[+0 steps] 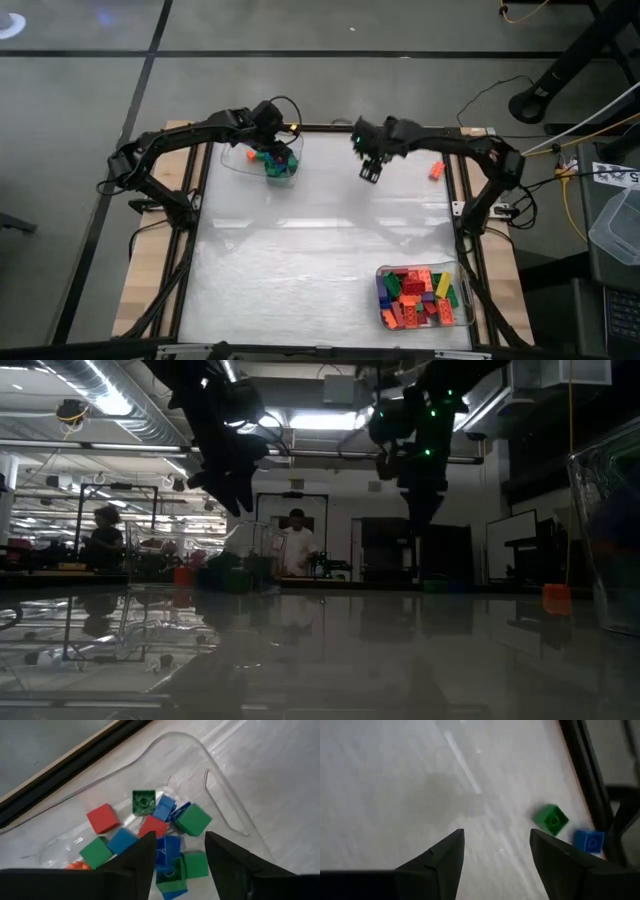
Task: Sort blocks by size
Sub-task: Put the square blue game piece into the top transparent bin, then put the rectangular orange game piece into the bottom transparent bin
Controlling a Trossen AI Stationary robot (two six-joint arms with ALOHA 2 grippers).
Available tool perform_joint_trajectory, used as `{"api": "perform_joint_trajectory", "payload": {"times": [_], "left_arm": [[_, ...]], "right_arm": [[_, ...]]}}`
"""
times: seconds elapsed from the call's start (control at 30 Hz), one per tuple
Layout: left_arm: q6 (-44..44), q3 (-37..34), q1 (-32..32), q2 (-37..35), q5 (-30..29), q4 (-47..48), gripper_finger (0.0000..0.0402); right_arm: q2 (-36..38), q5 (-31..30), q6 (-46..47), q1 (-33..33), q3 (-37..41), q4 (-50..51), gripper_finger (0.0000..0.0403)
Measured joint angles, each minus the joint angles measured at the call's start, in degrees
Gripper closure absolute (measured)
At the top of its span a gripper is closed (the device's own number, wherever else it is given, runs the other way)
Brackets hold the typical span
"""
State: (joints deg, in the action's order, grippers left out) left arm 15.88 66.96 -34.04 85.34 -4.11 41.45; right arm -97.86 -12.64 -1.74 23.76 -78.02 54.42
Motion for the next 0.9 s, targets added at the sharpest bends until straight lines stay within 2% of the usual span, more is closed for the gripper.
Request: {"api": "perform_joint_trajectory", "payload": {"times": [0.17,0.43,0.8,0.9], "left_arm": [[-0.5,0.0,0.0,0.0,0.0,-0.1,0.0221],[-2.4,0.0,0.0,0.0,-0.1,-0.2,0.0218],[-2.9,0.0,0.0,0.0,-0.1,-0.5,0.0219],[-2.9,0.0,0.0,0.0,-0.1,-0.5,0.0219]], "right_arm": [[-0.3,6.3,2.6,9.4,0.0,-1.1,0.0181],[-4.5,9.6,13.2,20.3,0.0,-2.0,0.0181],[-10.7,11.5,15.7,21.6,0.0,-4.0,0.0181],[-11.3,9.7,16.8,21.6,0.0,-4.7,0.0181]]}}
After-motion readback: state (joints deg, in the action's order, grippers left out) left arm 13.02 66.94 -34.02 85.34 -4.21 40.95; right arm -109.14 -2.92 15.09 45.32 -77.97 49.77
